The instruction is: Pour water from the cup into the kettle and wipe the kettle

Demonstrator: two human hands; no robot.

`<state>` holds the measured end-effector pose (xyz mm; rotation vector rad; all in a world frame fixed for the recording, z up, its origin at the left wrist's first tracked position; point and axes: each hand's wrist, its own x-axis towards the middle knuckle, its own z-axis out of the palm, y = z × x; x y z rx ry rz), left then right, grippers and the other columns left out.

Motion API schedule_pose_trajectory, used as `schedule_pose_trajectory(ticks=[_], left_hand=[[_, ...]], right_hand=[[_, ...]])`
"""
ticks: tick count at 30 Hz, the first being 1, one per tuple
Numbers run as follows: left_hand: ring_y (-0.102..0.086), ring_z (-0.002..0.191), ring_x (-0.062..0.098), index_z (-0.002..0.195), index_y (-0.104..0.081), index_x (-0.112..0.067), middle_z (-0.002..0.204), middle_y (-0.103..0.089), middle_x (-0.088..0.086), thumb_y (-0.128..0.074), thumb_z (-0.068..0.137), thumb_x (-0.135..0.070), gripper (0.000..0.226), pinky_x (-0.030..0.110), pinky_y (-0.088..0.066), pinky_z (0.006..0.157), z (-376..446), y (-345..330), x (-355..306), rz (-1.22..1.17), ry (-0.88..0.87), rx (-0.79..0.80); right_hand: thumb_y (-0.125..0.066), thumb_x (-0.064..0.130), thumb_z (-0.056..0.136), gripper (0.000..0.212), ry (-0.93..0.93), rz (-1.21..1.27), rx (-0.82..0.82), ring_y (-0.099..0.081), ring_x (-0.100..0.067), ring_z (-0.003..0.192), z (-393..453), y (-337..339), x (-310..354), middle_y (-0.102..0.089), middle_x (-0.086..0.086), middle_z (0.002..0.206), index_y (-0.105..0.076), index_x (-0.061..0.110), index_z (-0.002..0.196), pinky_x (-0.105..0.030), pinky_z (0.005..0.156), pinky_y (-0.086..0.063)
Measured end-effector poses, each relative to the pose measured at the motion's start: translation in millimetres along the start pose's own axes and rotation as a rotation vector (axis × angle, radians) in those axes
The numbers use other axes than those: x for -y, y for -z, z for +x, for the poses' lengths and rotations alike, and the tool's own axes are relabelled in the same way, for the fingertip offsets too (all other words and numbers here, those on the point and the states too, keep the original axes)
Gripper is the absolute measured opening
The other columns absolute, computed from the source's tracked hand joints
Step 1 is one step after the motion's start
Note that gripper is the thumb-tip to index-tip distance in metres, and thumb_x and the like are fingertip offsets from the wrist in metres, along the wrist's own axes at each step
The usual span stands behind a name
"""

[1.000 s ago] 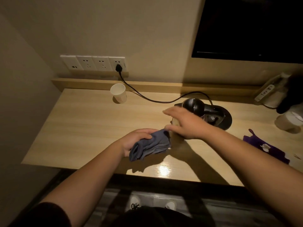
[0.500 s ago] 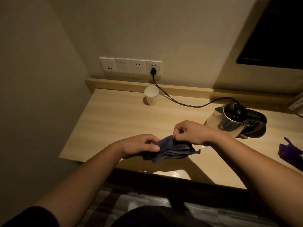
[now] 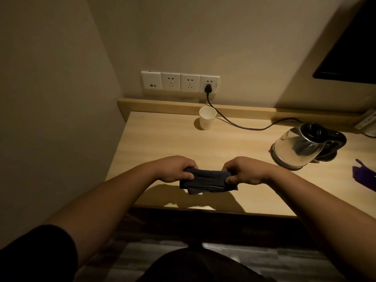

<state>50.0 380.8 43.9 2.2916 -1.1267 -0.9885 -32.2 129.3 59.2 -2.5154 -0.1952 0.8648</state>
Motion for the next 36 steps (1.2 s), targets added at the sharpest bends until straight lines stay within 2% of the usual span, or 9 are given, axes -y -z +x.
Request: schedule_pose_trajectory(ticks=[9, 14, 18, 20, 23, 26, 30, 33, 36], left_hand=[[-0.056, 0.083, 0.019, 0.112, -0.057, -0.025, 0.099, -0.063, -0.001, -0.051, 0.096, -0.027, 0.017, 0.036, -0.046, 0.071, 63, -13, 30, 0.353, 0.022, -0.186], [-0.056, 0.079, 0.019, 0.104, -0.056, -0.028, 0.088, -0.059, -0.004, -0.067, 0.080, -0.019, 0.028, 0.031, -0.039, 0.063, 105, -17, 36, 0.605, 0.042, -0.314], [-0.064, 0.076, 0.023, 0.095, -0.064, -0.018, 0.088, -0.068, 0.004, -0.077, 0.074, -0.013, 0.025, 0.033, -0.050, 0.064, 115, -63, 55, 0.737, -0.020, -0.248], [-0.066, 0.103, 0.028, 0.112, -0.068, -0.013, 0.117, -0.068, 0.013, -0.079, 0.074, -0.011, 0.040, 0.037, -0.052, 0.087, 110, -97, 68, 0.668, -0.075, -0.241], [-0.029, 0.143, 0.032, 0.147, -0.035, -0.004, 0.155, -0.026, 0.018, -0.050, 0.097, -0.025, 0.056, 0.042, -0.019, 0.114, 89, -130, 75, 0.569, -0.028, -0.150], [0.008, 0.148, 0.024, 0.154, -0.002, -0.009, 0.158, 0.014, 0.010, -0.024, 0.100, -0.052, 0.072, 0.042, 0.008, 0.116, 72, -140, 66, 0.600, 0.037, -0.041], [0.017, 0.147, 0.021, 0.153, 0.008, -0.013, 0.159, 0.019, 0.008, -0.017, 0.096, -0.063, 0.080, 0.046, 0.011, 0.117, 67, -141, 58, 0.619, 0.093, 0.011], [0.014, 0.148, 0.020, 0.154, 0.003, -0.015, 0.161, 0.016, 0.006, -0.021, 0.097, -0.060, 0.076, 0.046, 0.011, 0.116, 68, -133, 56, 0.641, 0.111, 0.040], [0.002, 0.149, 0.022, 0.154, -0.012, -0.016, 0.163, 0.004, 0.006, -0.029, 0.098, -0.052, 0.069, 0.045, 0.001, 0.118, 67, -117, 48, 0.575, 0.142, 0.006]], right_hand=[[-0.066, 0.023, 0.092, 0.007, -0.123, -0.032, -0.324, -0.056, -0.018, 0.085, 43, -19, -43, -0.061, -0.001, 0.096, -0.064, 0.019, 0.098, -0.030, 0.071, -0.043], [-0.058, 0.014, 0.093, 0.015, -0.160, -0.299, -0.484, -0.061, -0.029, 0.089, 73, -22, -70, -0.062, -0.009, 0.104, -0.062, 0.013, 0.107, -0.043, 0.074, -0.053], [-0.047, 0.016, 0.095, 0.027, -0.054, -0.556, -0.355, -0.059, -0.031, 0.099, 69, -60, -79, -0.060, -0.013, 0.113, -0.059, 0.009, 0.118, -0.041, 0.083, -0.049], [-0.027, 0.026, 0.093, 0.046, -0.005, -0.519, -0.294, -0.060, -0.035, 0.098, 58, -85, -83, -0.062, -0.016, 0.114, -0.063, 0.006, 0.112, -0.045, 0.082, -0.049], [-0.025, 0.040, 0.094, 0.060, -0.068, -0.461, -0.201, -0.057, -0.040, 0.119, 48, -114, -100, -0.058, -0.020, 0.137, -0.063, 0.005, 0.125, -0.048, 0.098, -0.049], [-0.022, 0.053, 0.097, 0.072, -0.086, -0.451, -0.124, -0.035, -0.034, 0.144, 41, -122, -102, -0.036, -0.017, 0.157, -0.045, 0.006, 0.146, -0.049, 0.116, -0.028], [0.002, 0.066, 0.088, 0.090, -0.120, -0.515, -0.025, 0.001, -0.028, 0.153, 35, -117, -90, 0.002, -0.012, 0.166, -0.009, 0.009, 0.157, -0.046, 0.122, -0.001], [-0.010, 0.063, 0.095, 0.083, -0.175, -0.498, -0.017, -0.007, -0.030, 0.152, 33, -113, -71, -0.005, -0.015, 0.166, -0.017, 0.007, 0.156, -0.048, 0.122, -0.006], [-0.034, 0.051, 0.100, 0.058, -0.151, -0.472, -0.158, -0.038, -0.030, 0.138, 34, -107, -56, -0.040, -0.013, 0.152, -0.045, 0.012, 0.141, -0.045, 0.114, -0.026]])
